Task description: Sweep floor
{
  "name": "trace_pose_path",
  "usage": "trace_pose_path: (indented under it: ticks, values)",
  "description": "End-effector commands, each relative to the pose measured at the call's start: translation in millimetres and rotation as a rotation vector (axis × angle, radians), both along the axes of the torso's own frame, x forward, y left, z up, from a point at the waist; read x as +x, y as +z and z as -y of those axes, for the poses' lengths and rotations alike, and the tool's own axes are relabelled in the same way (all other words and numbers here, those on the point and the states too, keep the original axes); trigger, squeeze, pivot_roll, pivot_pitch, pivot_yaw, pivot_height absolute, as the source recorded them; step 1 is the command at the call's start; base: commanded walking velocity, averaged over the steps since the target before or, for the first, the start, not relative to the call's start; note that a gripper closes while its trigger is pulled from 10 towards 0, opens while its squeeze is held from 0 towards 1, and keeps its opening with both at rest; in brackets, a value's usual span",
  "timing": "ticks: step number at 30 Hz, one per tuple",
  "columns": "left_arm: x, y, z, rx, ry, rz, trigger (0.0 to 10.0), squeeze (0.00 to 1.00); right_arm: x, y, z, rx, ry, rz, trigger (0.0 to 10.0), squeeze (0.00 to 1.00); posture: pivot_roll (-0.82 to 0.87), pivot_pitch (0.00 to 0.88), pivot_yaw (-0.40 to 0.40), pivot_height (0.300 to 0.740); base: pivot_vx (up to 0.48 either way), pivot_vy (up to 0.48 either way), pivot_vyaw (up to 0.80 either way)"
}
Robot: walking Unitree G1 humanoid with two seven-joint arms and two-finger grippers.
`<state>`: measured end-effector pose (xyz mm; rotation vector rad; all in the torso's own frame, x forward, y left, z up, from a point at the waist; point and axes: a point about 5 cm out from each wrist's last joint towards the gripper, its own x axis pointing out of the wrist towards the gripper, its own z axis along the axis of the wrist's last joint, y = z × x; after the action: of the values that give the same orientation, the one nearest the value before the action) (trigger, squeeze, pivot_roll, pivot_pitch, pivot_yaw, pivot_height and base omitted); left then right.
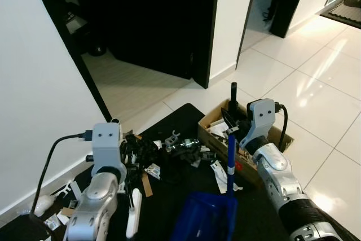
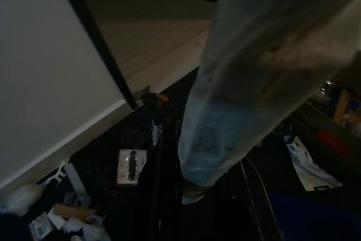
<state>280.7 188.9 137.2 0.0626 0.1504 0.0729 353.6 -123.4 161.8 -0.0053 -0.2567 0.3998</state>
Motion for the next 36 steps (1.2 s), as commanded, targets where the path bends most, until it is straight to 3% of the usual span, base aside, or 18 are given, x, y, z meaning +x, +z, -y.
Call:
trace_pose_path:
  ticks: [1, 19, 36]
  values:
    - [0.4, -2, -1.1, 0.03, -0.009, -0.001, 10.0, 0.0, -0.1, 1, 0.1, 0.02, -0.004, 0.002, 10.0, 0.0, 0.12, 0.173, 0.049, 0.74, 0.0, 0.0, 0.0]
    - [13.2, 3, 1.5, 0.068, -0.011, 0.044, 10.0, 0.0, 0.9, -1, 1.1, 0.027, -0.005, -0.008, 10.0, 0.0, 0.12, 0.174, 0.049, 0.74, 0.0, 0.0, 0.0]
    - [16.5, 5, 1.4, 0.073, -0.019, 0.061, 10.0, 0.0, 1.6, -3, 2.7, 0.025, -0.01, -0.014, 10.0, 0.0, 0.12, 0.178, 0.051, 0.74, 0.0, 0.371, 0.0]
